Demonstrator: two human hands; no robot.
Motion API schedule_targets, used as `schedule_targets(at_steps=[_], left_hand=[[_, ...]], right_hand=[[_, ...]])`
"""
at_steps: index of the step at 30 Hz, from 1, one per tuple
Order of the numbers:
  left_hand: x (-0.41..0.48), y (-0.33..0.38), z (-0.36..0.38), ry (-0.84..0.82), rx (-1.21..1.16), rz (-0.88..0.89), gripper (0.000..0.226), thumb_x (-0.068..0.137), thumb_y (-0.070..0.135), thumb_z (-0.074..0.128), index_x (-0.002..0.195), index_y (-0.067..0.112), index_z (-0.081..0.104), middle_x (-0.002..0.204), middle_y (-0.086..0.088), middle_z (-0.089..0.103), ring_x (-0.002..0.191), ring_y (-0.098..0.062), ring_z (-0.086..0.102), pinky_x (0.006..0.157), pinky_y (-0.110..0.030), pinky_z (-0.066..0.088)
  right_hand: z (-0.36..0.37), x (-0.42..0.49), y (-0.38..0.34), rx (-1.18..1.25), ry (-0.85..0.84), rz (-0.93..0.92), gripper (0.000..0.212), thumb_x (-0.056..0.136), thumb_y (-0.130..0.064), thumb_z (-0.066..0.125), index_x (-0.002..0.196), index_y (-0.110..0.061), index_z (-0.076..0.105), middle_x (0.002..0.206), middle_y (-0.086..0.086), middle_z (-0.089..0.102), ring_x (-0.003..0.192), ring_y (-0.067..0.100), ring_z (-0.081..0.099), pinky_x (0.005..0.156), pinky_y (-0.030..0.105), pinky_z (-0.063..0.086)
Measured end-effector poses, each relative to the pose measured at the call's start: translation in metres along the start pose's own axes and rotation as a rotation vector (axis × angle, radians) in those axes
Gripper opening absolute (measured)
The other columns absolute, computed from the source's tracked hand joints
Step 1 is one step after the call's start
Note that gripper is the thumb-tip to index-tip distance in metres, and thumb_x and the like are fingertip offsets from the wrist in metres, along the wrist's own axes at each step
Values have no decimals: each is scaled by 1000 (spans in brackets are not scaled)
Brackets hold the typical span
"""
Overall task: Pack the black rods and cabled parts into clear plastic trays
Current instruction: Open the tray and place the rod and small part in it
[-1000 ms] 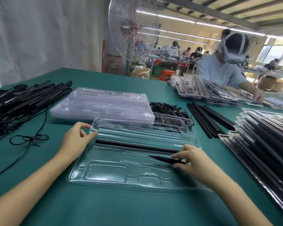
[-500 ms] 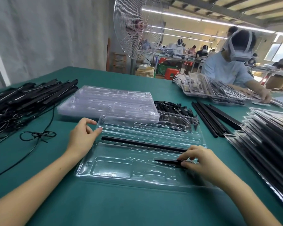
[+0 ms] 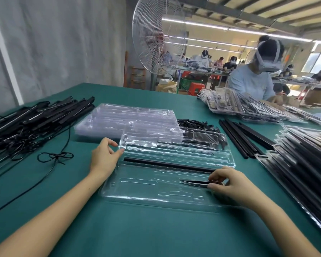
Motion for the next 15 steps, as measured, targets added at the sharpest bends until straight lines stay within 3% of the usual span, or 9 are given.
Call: schedule_targets(at_steps=[4, 7, 10, 12, 15], left_hand=[[9, 6, 2, -35, 22, -16, 16, 84, 29, 69, 86, 20, 56, 62, 3, 57, 61, -13, 54, 52, -26, 35], [27, 2, -10, -152, 166, -2, 14, 88, 23, 57, 75, 21, 60, 66, 3, 63, 69, -20, 60, 63, -29, 47], [54, -12, -52, 29, 312, 15, 20, 89, 16, 50, 73, 10, 60, 77, -13, 61, 73, -35, 55, 67, -37, 47], [72, -27, -81, 147, 414, 39, 15, 87, 9, 49, 87, 5, 64, 95, -21, 59, 85, -39, 55, 73, -41, 46], [93, -58, -108, 113, 598, -38, 34, 90, 8, 48, 122, 3, 56, 123, -25, 52, 112, -41, 47, 91, -47, 43]], right_hand=[[4, 0, 4, 35, 25, 20, 17, 76, -25, 77, 86, -22, 63, 92, -2, 60, 87, 7, 56, 69, 10, 40], [3, -1, 8, 101, 36, 44, 17, 74, -21, 79, 83, -25, 64, 89, -3, 62, 84, 6, 58, 70, 8, 41], [3, -2, 11, 123, 38, 53, 18, 73, -20, 80, 81, -27, 65, 86, -3, 63, 81, 0, 58, 70, 9, 42], [3, -2, 11, 114, 41, 39, 19, 72, -20, 81, 79, -28, 65, 84, -1, 63, 79, -2, 57, 70, 9, 42], [2, -2, 10, 100, 44, 37, 20, 70, -21, 82, 79, -29, 66, 83, 2, 63, 82, -2, 57, 70, 11, 43]])
Point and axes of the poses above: each hand's wrist, its own x-axis towards the middle knuckle, its own z-axis out of the palm, y = z × x, the point moved 4 cm from there along x, towards the middle knuckle
